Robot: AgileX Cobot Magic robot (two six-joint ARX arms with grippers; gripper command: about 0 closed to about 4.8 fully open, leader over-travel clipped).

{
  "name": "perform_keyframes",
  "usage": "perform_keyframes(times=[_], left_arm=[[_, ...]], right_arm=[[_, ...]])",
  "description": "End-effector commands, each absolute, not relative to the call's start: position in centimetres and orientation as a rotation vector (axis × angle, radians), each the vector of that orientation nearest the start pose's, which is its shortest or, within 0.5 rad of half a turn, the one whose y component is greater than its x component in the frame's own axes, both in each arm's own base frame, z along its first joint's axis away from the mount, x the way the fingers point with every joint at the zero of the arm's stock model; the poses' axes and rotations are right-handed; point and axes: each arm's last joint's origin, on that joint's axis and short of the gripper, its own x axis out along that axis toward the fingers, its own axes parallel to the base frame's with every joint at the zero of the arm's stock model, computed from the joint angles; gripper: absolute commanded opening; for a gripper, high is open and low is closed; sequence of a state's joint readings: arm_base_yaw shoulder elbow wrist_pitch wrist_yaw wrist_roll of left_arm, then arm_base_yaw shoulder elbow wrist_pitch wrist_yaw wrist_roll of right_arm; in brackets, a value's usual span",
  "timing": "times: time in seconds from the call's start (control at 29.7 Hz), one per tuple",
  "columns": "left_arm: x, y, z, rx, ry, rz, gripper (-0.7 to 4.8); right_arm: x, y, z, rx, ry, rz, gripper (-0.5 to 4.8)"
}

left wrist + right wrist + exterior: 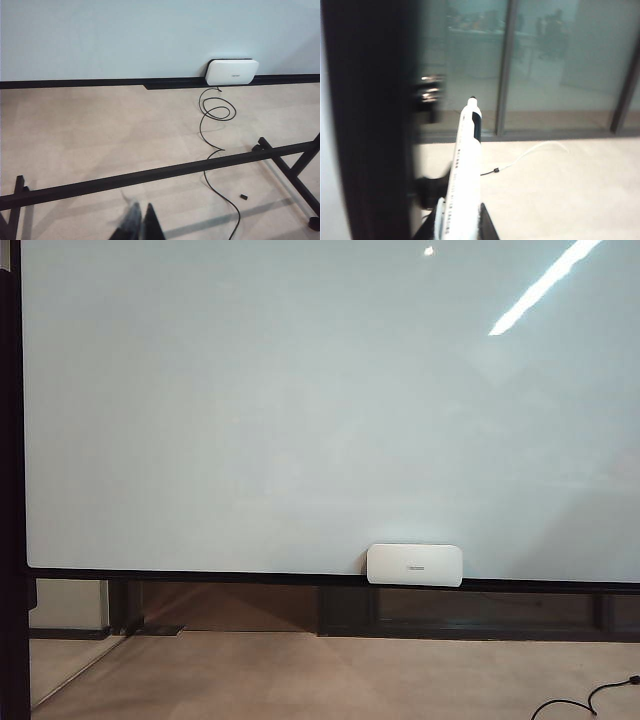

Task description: Reach to the right to find the marker pen, pick it up, and write the number 20 on the whiteboard.

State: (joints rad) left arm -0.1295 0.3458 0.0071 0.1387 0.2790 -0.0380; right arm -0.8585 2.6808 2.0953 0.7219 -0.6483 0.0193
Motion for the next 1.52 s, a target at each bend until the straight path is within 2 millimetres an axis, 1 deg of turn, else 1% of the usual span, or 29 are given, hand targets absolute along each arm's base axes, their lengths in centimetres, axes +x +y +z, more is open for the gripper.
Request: perform_keyframes(times=[0.03,0.1,0.13,0.2,0.34,0.37,0.54,0.64,0.74,0.81,0.91,0.94,0.98,1.01,1.04,1.08,1.15,1.18,1.28,1.35,1.52], left_arm=[[11.4,-2.4,15.1,-0.054,0.196,-0.423,0.17],[11.4,-2.4,15.0,-0.056,0.203,-0.433,0.17],[11.4,-2.4,15.0,-0.059,0.208,-0.439,0.17],[11.4,-2.4,14.9,-0.061,0.216,-0.452,0.17],[11.3,-2.5,14.9,-0.084,0.226,-0.473,0.17],[11.3,-2.5,14.9,-0.092,0.228,-0.486,0.17],[11.2,-2.6,14.6,-0.145,0.276,-0.503,0.17],[11.2,-2.6,14.6,-0.187,0.284,-0.505,0.17],[11.1,-2.9,15.3,-0.255,0.270,-0.600,0.17],[11.1,-3.1,16.4,-0.268,0.228,-0.703,0.17],[11.1,-3.2,18.6,-0.281,0.168,-0.740,0.17],[11.1,-3.2,20.1,-0.274,0.132,-0.774,0.17],[11.0,-3.3,21.2,-0.273,0.108,-0.790,0.17],[10.8,-3.3,23.1,-0.281,0.074,-0.815,0.17],[10.7,-3.3,24.0,-0.288,0.063,-0.824,0.17],[10.2,-3.2,26.1,-0.289,0.036,-0.844,0.17],[9.7,-3.2,28.1,-0.280,0.017,-0.855,0.17],[9.4,-3.2,28.9,-0.266,0.009,-0.864,0.17],[8.3,-3.0,31.6,-0.232,-0.020,-0.861,0.17],[7.6,-2.9,33.0,-0.222,-0.034,-0.843,0.17],[6.2,-2.4,35.4,-0.137,-0.075,-0.711,0.17]], right_arm=[[38.2,-43.8,18.3,0.029,-0.181,-0.266,-0.02],[37.8,-43.8,20.2,0.084,-0.212,-0.305,-0.02],[37.6,-43.9,21.0,0.095,-0.215,-0.329,-0.02],[37.2,-43.8,23.0,0.113,-0.208,-0.369,-0.02],[36.1,-42.8,27.9,0.138,-0.173,-0.458,-0.02],[35.7,-42.4,29.5,0.126,-0.167,-0.483,-0.02],[33.9,-40.2,35.4,0.097,-0.162,-0.549,-0.02],[33.0,-38.5,38.3,0.118,-0.141,-0.593,-0.02],[32.0,-36.3,41.0,0.136,-0.114,-0.592,-0.02],[31.4,-34.7,42.9,0.140,-0.107,-0.580,-0.02],[30.4,-32.1,45.4,0.146,-0.095,-0.553,-0.02],[29.8,-30.4,46.7,0.150,-0.082,-0.536,-0.02],[29.3,-29.7,47.3,0.158,-0.069,-0.534,-0.02],[28.8,-27.6,48.6,0.171,-0.047,-0.510,-0.02],[28.4,-26.9,48.9,0.179,-0.033,-0.507,-0.02],[27.6,-25.3,49.7,0.205,0.004,-0.494,-0.02],[27.0,-23.2,50.5,0.228,0.037,-0.463,-0.01],[26.6,-22.4,50.8,0.239,0.048,-0.434,-0.01],[26.0,-19.6,52.0,0.274,0.056,-0.251,-0.01],[25.7,-17.5,52.9,0.288,0.048,-0.129,-0.02],[25.1,-11.7,55.0,0.185,0.001,0.100,-0.01]])
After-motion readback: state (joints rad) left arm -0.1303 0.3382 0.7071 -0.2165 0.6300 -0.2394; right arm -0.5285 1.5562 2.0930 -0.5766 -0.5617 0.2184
